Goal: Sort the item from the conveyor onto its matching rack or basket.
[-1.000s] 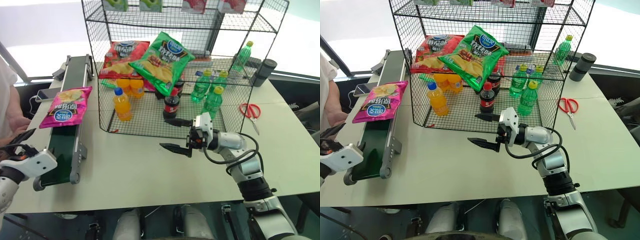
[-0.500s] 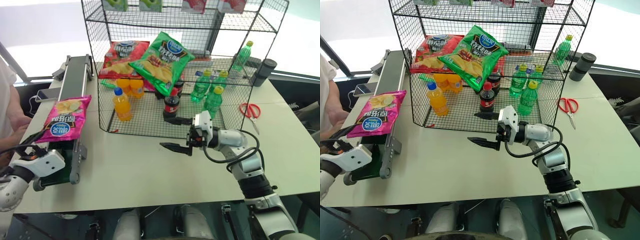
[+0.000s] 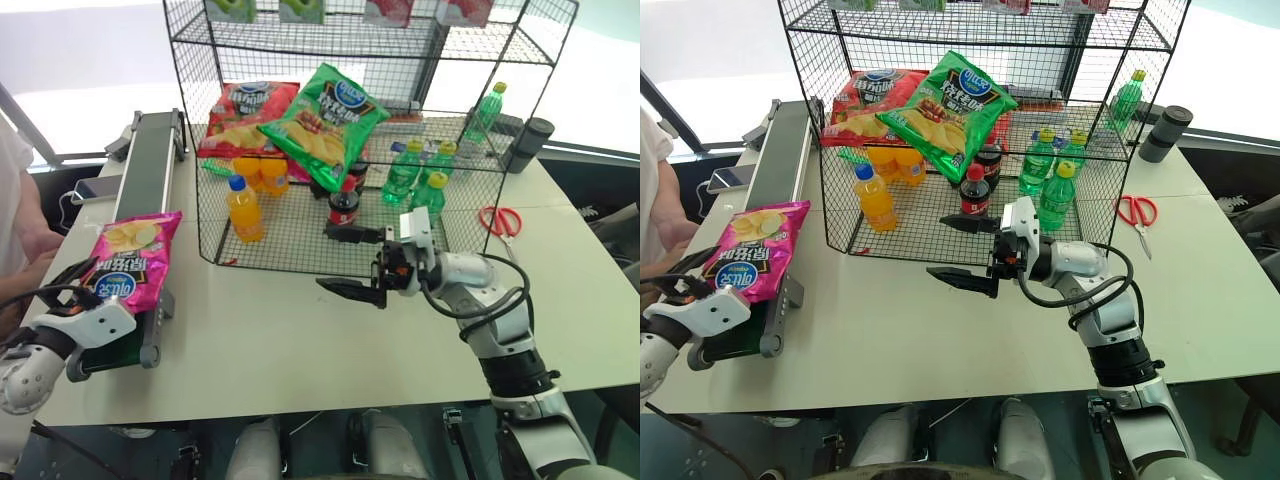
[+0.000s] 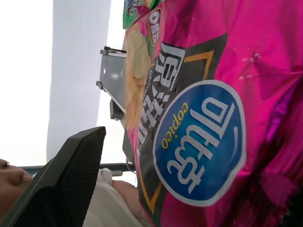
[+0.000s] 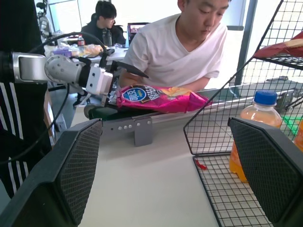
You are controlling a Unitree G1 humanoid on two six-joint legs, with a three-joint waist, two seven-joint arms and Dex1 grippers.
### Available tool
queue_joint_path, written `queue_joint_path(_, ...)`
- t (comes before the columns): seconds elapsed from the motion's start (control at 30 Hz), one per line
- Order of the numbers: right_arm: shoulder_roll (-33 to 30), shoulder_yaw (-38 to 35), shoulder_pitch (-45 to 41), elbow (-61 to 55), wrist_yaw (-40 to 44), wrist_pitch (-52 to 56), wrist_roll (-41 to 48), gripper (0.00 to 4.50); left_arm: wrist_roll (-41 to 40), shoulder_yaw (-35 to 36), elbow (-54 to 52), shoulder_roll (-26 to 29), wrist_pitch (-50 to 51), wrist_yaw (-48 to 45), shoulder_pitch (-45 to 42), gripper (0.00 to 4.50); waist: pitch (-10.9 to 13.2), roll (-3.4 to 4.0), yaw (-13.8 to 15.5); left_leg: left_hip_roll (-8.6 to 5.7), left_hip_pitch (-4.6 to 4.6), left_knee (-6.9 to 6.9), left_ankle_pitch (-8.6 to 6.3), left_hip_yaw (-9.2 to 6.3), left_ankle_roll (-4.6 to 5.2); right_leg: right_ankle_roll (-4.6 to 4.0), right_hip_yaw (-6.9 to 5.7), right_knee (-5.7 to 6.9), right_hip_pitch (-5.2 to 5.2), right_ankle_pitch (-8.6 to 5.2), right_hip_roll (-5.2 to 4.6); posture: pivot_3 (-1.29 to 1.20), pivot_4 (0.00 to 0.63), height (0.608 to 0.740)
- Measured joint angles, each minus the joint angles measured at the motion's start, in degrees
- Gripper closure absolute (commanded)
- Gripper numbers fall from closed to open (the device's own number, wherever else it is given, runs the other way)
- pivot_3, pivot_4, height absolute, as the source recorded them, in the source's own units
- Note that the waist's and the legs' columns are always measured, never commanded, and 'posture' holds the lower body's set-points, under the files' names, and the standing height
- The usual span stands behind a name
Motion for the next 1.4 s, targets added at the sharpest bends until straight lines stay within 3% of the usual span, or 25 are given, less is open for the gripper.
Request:
queue_joint_path(0.07,-0.1,0.0,0.2,0.0,-0.3,0.0,-0.5,0.00,0.0,-0.6,0.9,0.0,0.1,0.0,-0.1,1.29,0.0,0.00,-0.1,0.00,-0.01,0.00,0.00,0.02,0.00,0.00,0.01,0.00,0.01,0.00,0.00,0.00,0.150,0.740)
queue_joint_path(0.27,-0.4,0.0,0.0,0.0,-0.9,-0.8,-1.7,0.00,-0.4,-1.9,1.7,0.3,-0.3,0.4,-0.8,4.43,0.0,0.00,0.0,0.00,0.00,0.00,0.00,0.01,0.00,0.00,0.00,0.00,0.01,0.00,0.00,0.00,0.150,0.740)
queue_joint_path(0.4,-0.5,0.0,0.0,0.0,-0.9,-1.9,-2.3,0.00,-3.6,-1.6,1.3,0.1,-1.2,0.2,-1.0,4.48,0.0,0.05,0.0,-0.02,-0.01,0.00,0.00,0.01,0.00,0.00,0.00,0.00,0.00,0.00,-0.02,0.00,0.150,0.740)
queue_joint_path(0.47,-0.8,0.0,0.0,0.1,-1.1,-2.3,-2.9,0.00,-10.3,-0.7,-0.2,-1.8,-0.5,-1.7,-1.8,4.48,-0.1,0.01,0.0,-0.01,-0.03,0.00,0.00,0.00,0.00,0.00,0.00,0.00,0.03,0.00,-0.04,0.00,0.150,0.740)
queue_joint_path(0.63,-1.8,0.0,0.1,0.2,-1.3,-2.4,-3.6,0.00,-45.5,3.9,-14.3,-4.1,11.7,-16.9,-4.7,4.48,-0.1,-0.04,-0.2,0.00,0.00,0.03,0.07,-0.03,-0.12,0.00,-0.01,-0.02,0.11,0.01,-0.07,0.00,0.150,0.740)
queue_joint_path(0.83,-4.2,-1.9,0.1,0.1,-1.1,2.0,-0.6,0.00,-84.4,11.7,-24.7,2.6,39.8,-32.2,1.7,4.48,0.0,0.05,-0.5,0.04,0.01,0.01,0.08,-0.04,-0.12,0.00,0.01,-0.01,0.09,0.00,0.12,0.00,0.150,0.740)
queue_joint_path(0.93,-7.0,-3.1,0.7,-2.1,-0.6,8.6,3.6,0.00,-97.7,13.4,-27.0,5.9,52.6,-37.9,5.2,4.48,0.0,0.12,0.0,-0.06,0.00,0.03,0.06,-0.06,-0.10,0.00,0.01,-0.03,0.11,-0.01,0.16,0.00,0.150,0.740)
queue_joint_path(1.17,-14.7,-3.7,3.6,-9.9,1.7,26.8,15.5,0.00,-112.1,7.8,-29.8,6.6,67.1,-41.6,-0.9,4.48,0.0,0.06,0.4,-0.10,0.01,0.05,0.04,-0.13,-0.07,-0.03,0.01,-0.10,0.20,-0.03,0.19,0.00,0.150,0.740)
queue_joint_path(1.4,-18.0,-7.5,1.0,-10.8,-1.3,43.7,28.8,0.00,-110.6,-1.4,-30.1,3.0,71.5,-43.5,-8.3,4.48,0.0,0.10,0.1,-0.08,0.00,0.03,0.05,-0.13,-0.08,-0.03,0.05,-0.11,0.19,-0.02,0.30,0.00,0.150,0.740)
